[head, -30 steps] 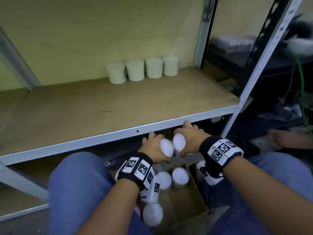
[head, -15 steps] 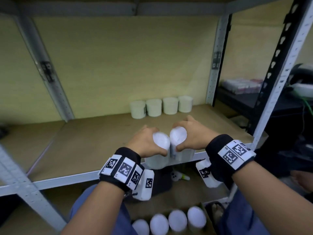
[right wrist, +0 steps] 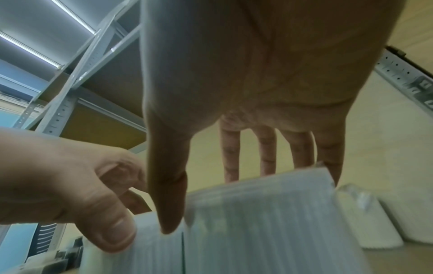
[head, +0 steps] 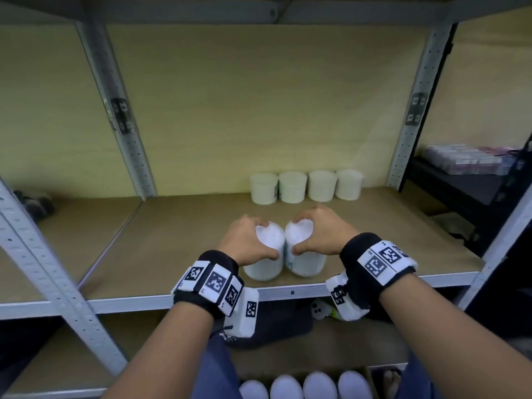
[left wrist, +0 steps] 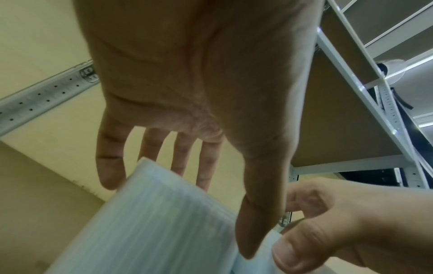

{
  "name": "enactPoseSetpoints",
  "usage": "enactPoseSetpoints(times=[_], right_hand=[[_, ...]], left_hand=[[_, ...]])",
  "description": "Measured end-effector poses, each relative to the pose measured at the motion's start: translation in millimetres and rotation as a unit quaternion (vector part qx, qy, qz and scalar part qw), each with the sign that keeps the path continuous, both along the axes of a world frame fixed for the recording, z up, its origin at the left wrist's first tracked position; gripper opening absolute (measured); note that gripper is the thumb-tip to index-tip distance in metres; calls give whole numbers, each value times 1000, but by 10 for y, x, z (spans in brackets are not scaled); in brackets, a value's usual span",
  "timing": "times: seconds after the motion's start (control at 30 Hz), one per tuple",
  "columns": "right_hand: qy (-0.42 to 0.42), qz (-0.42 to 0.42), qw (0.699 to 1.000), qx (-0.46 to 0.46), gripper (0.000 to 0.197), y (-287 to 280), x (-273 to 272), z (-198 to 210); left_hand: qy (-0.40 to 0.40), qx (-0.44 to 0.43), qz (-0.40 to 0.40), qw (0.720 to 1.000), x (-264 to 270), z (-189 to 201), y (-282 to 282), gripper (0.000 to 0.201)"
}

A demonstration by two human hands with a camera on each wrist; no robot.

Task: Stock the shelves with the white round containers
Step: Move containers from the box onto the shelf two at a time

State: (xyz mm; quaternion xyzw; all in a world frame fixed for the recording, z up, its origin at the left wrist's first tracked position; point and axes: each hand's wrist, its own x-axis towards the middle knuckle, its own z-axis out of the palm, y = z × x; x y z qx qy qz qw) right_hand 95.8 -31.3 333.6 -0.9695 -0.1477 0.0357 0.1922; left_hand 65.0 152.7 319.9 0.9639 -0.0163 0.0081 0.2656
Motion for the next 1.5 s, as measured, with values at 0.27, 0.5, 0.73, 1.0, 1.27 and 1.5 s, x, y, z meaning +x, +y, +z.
enactPoseSetpoints(times=[0.27,0.5,0.73,1.0,1.27,1.5], right_hand=[[25,-9,999,25,65,148,198,-281],[30,-3,999,14,67,136,249,-372],[21,10,1000,3,57,73,166,-296],[-1,21,1000,17,33,24,-10,-221],[-5,29,999,-17,36,48,-57,-204],[-7,41,999,-25,37,90,119,-194]], left_hand=[[12,-28,11,999,158,-247,129,70],[11,-42,-4,999,190,-315,169,68],[-3,-4,-15,1000,117,-220,185,58],[-38,1,-16,999,-17,-133,118,32],[-49,17,-8,999,-44,-243,84,33],[-53,26,3,998,126,-263,95,33]])
